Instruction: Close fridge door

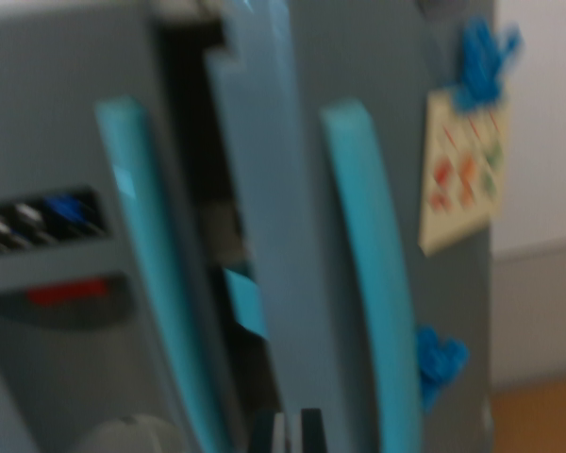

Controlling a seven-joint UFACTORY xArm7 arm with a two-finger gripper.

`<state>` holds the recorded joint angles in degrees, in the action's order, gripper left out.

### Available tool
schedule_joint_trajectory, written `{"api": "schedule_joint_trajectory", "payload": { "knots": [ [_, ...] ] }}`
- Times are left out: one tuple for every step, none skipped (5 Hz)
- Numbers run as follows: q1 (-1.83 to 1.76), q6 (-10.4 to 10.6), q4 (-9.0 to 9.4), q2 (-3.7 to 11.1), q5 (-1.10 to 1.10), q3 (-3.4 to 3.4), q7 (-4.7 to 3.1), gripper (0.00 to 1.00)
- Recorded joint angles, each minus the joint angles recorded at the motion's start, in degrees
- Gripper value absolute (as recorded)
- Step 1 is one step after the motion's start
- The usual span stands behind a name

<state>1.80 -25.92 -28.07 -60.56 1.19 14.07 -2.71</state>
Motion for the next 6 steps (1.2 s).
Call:
{"api": "schedule_joint_trajectory", "payload": {
  "knots": [
    [0.0, 0.0, 0.0, 0.0, 0.0, 0.0, 0.0, 1.0],
    [0.0, 0.02, -1.84, 4.17, 0.0, 1.73, 0.0, 1.0],
    [0.0, 0.02, -1.84, 4.17, 0.0, 1.73, 0.0, 1.0],
    [0.0, 0.02, -4.76, 8.39, 0.0, 3.51, 0.0, 1.0],
    [0.0, 0.02, -4.76, 8.39, 0.0, 3.51, 0.0, 1.0],
    [0.0, 0.02, -7.35, 12.27, 0.0, 4.86, 0.0, 1.0]
  ]
}}
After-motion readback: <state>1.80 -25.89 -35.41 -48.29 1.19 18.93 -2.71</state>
